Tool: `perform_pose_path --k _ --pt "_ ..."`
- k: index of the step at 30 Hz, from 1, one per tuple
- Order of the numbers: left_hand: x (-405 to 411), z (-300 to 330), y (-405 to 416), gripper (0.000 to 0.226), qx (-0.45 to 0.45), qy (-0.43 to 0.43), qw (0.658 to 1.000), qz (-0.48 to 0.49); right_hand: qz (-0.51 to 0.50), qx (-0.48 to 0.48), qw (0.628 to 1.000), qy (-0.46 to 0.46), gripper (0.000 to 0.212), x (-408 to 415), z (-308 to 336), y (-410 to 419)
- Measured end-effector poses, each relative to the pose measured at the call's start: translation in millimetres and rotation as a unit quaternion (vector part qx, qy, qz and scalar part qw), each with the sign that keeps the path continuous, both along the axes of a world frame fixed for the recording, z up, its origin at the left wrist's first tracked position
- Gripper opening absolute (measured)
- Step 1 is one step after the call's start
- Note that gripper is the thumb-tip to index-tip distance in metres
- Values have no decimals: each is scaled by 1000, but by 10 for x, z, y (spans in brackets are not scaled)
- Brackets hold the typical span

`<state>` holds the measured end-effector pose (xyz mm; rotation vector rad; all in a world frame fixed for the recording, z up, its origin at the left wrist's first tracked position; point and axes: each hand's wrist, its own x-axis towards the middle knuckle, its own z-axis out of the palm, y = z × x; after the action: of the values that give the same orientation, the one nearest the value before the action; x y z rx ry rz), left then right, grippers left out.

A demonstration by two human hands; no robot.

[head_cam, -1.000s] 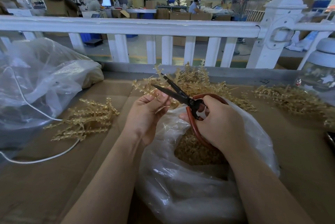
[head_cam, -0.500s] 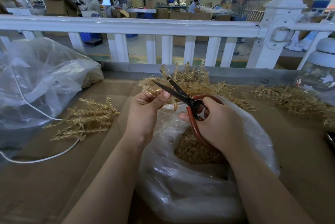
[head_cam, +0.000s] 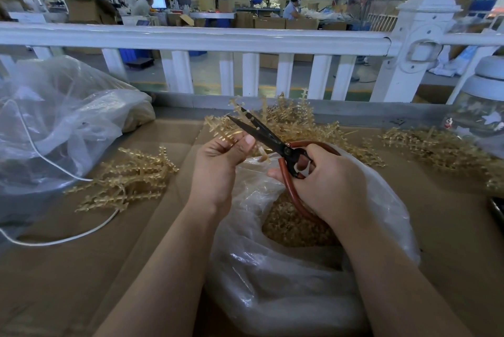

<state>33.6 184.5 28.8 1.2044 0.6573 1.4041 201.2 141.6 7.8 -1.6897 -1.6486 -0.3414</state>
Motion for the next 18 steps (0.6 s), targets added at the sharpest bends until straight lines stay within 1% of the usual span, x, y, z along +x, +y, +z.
perform_pose_path --k 4,7,10,14,15,16,18 --pt "-10 -5 14 27 0 -12 999 -33 13 15 1000 4 81 -4 0 -10" --pt "-16 -6 17 24 -1 -14 999 -50 24 23 999 5 74 -2 -13 -6" --pt "-10 -2 12 24 -15 -13 999 -48 24 0 1000 14 67 2 -15 7" --pt "4 21 -23 11 -45 -21 998 -42 28 -19 999 31 61 -7 -7 -2" --pt "2 21 -26 11 -50 -19 998 -40 30 -21 999 37 59 -11 -2 -4" --pt "-1 23 -29 13 -57 -15 998 -38 30 -23 998 41 58 -14 1 -4" --pt "2 23 -25 16 -71 -10 997 -31 27 -30 998 45 64 -8 -1 6"
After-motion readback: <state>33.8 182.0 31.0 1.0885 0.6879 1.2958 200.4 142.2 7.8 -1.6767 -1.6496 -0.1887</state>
